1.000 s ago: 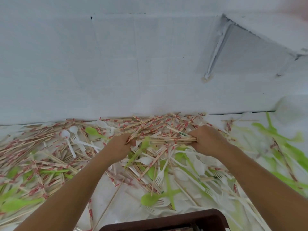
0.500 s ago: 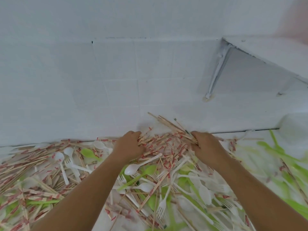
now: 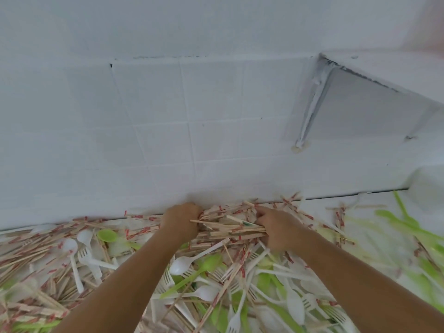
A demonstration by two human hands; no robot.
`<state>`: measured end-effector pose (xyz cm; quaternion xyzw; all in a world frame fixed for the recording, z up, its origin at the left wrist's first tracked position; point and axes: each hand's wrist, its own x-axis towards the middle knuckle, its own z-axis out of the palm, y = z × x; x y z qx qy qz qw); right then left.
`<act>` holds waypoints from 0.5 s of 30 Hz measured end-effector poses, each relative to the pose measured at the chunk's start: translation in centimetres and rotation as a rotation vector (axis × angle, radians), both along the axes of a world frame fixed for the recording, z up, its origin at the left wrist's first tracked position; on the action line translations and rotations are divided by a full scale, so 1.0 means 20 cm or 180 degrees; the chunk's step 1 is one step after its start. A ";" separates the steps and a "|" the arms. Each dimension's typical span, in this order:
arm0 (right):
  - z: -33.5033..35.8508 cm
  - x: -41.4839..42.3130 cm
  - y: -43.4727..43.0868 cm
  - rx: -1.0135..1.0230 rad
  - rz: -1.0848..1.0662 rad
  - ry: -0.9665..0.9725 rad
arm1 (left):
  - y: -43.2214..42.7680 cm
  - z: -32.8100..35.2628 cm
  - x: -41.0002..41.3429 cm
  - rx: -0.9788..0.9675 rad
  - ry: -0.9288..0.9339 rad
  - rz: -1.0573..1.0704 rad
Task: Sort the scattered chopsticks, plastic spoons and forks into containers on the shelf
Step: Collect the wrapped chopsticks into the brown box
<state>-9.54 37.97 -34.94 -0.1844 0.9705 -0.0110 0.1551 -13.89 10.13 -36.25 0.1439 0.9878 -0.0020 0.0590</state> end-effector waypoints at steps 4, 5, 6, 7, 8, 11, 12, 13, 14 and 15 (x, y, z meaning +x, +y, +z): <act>0.00 -0.01 -0.02 0.0264 0.0270 0.0139 | -0.09 0.03 0.02 -0.0193 0.0426 -0.0110; 0.01 -0.01 -0.02 0.0123 0.0194 0.0196 | -0.11 0.04 0.03 -0.0254 0.0586 -0.0161; 0.02 -0.02 -0.01 0.0007 0.0102 0.0240 | -0.14 0.05 0.04 -0.0300 0.0710 -0.0212; 0.03 -0.03 0.00 -0.0072 0.0010 0.0255 | -0.16 0.06 0.04 -0.0280 0.0910 -0.0231; 0.04 -0.04 0.01 -0.0169 -0.0087 0.0220 | -0.19 0.06 0.04 -0.0239 0.1093 -0.0211; 0.10 -0.06 0.04 -0.0709 -0.0462 -0.0023 | -0.23 0.11 0.04 -0.0232 0.1031 -0.0112; 0.12 -0.05 0.05 -0.0927 -0.0573 -0.0069 | -0.23 0.14 0.05 -0.0252 0.0900 -0.0101; 0.14 -0.05 0.07 -0.1118 -0.0705 -0.0114 | -0.24 0.16 0.05 -0.0230 0.0752 -0.0044; 0.17 -0.05 0.08 -0.1302 -0.0839 -0.0150 | -0.24 0.19 0.06 -0.0101 0.0625 0.0017; 0.20 -0.05 0.09 -0.1434 -0.0982 -0.0158 | -0.25 0.21 0.07 0.0114 0.0548 0.0073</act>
